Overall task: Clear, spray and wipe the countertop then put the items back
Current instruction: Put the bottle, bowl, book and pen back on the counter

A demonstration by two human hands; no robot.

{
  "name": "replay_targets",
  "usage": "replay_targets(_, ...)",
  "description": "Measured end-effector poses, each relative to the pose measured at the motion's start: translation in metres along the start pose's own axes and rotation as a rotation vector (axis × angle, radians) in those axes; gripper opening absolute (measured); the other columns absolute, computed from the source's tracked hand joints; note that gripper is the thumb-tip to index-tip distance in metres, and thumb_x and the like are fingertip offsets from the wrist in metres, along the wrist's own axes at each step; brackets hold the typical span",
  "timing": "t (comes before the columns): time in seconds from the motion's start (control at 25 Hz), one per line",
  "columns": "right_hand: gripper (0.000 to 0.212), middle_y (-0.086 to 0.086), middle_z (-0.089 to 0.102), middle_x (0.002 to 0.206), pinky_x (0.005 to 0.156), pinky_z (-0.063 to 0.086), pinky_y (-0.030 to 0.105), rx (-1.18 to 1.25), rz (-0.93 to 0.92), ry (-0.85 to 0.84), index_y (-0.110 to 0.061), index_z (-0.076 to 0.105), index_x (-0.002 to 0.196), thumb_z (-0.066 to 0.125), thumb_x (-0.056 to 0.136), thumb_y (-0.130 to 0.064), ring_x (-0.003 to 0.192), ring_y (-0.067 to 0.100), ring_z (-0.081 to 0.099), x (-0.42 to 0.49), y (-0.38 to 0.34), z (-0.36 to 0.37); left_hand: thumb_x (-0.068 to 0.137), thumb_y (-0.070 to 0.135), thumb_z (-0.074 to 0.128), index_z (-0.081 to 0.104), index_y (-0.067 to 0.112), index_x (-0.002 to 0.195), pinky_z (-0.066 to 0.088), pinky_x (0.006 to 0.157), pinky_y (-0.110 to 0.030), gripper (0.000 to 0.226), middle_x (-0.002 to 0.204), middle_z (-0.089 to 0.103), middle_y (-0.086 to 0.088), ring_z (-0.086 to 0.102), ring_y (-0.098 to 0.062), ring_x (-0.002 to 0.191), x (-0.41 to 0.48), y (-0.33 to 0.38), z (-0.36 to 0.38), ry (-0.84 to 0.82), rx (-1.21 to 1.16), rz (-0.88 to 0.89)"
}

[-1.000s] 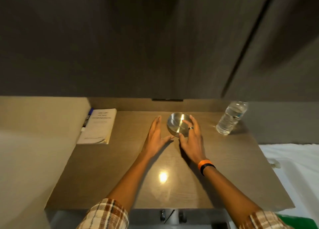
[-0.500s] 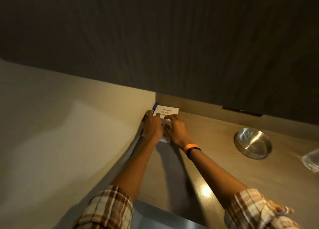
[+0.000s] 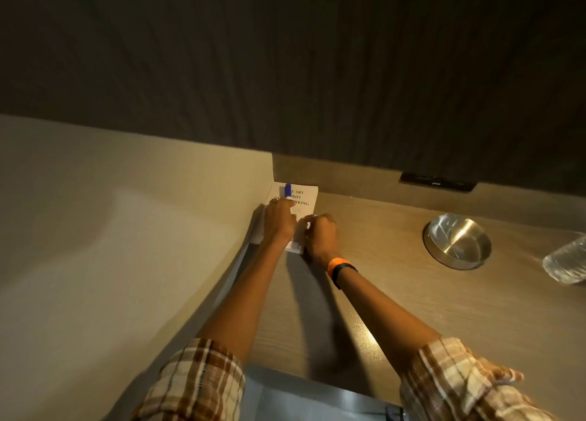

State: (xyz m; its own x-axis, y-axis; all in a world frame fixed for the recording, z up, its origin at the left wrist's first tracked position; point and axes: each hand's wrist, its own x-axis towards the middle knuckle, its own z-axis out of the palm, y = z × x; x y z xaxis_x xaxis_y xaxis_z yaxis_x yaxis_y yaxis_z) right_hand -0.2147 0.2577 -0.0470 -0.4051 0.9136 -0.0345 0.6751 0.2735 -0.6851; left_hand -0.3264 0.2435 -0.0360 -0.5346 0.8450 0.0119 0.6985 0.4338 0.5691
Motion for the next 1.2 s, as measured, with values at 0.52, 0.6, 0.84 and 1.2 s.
replay_targets(0.52,0.058,0.005,0.063,0.135,0.110,0.040,0.052,0.112,0.064,0.040,-0.016,0.056,0.137,0.070,0.081,-0.014,0.126,0.025,0.058,-0.058,0.092,-0.088,0.089,0.001,0.069,0.057,0.018,0.138,0.056,0.097,-0.030,0.054,0.124,0.071,-0.002,0.066,-0.011,0.116,-0.057,0.062,0.067,-0.630,-0.685,0.100)
replay_targets(0.6,0.060,0.000,0.056,0.145,0.113,0.031,0.052,0.011,0.088,0.028,-0.021,0.052,0.142,0.068,0.083,-0.021,0.135,0.023,0.049,-0.056,0.101,-0.094,0.092,0.004,0.065,0.056,0.022,0.139,0.052,0.089,-0.020,0.051,0.122,0.070,0.003,0.064,-0.010,0.115,-0.053,0.070,0.069,-0.697,-0.585,0.184)
replay_targets(0.84,0.066,-0.005,0.048,0.151,0.113,0.034,0.052,-0.009,0.009,-0.106,-0.029,0.055,0.140,0.077,0.079,-0.040,0.136,0.024,0.045,-0.048,0.118,-0.106,0.085,0.007,0.075,0.055,0.017,0.138,0.044,0.107,-0.032,0.058,0.141,0.058,-0.005,0.054,-0.018,0.127,-0.045,0.071,0.062,-0.660,-0.194,0.462)
replay_targets(1.2,0.066,0.002,0.047,0.149,0.094,0.032,0.043,-0.237,0.003,-0.044,-0.027,0.046,0.147,0.070,0.086,-0.035,0.130,0.028,0.042,-0.038,0.125,-0.088,0.075,0.007,0.083,0.042,0.018,0.150,0.040,0.098,-0.008,0.086,0.153,0.037,0.008,0.048,-0.009,0.126,-0.052,0.050,0.072,-0.526,-0.300,0.406)
